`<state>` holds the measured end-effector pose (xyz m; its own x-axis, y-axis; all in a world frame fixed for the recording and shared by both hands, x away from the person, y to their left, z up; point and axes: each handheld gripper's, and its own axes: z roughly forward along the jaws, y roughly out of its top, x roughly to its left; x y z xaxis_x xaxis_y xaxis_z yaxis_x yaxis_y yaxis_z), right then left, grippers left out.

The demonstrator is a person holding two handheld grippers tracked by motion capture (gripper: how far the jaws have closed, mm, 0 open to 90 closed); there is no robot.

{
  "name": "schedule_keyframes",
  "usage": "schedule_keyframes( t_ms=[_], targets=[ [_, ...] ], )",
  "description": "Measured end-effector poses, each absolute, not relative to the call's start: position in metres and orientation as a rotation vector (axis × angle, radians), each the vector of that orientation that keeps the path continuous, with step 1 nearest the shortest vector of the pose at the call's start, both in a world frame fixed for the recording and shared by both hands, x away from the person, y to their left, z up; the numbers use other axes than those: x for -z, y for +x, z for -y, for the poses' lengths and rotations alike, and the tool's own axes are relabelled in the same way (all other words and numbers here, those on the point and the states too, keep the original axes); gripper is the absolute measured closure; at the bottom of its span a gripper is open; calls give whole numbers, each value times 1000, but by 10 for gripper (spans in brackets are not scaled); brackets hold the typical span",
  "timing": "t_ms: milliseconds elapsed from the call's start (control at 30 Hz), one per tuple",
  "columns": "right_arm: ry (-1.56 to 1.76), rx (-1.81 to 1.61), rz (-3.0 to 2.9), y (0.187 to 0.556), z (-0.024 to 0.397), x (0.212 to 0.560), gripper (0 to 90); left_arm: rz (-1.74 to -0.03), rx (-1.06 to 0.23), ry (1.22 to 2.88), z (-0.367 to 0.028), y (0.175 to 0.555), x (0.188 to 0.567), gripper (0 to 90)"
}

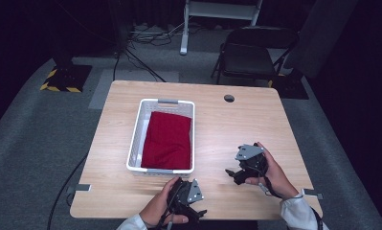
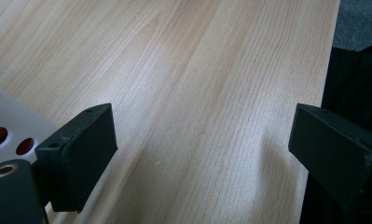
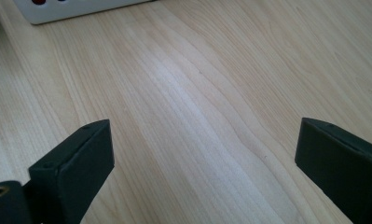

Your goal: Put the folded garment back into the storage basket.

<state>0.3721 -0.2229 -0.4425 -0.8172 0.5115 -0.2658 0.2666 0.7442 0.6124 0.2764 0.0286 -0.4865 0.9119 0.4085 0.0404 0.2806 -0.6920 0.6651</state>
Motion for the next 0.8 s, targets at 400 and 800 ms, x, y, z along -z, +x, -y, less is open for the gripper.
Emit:
schedule_keyframes(
  t_ms=[400,800],
  targets=[
    [610,-794,-2519,364,235,449,43,-513,-212,2388,-29,279,494,76],
    [642,-787,-2520,356,251,458,43,-509,-185,2347,-33,281,499,58]
  ],
)
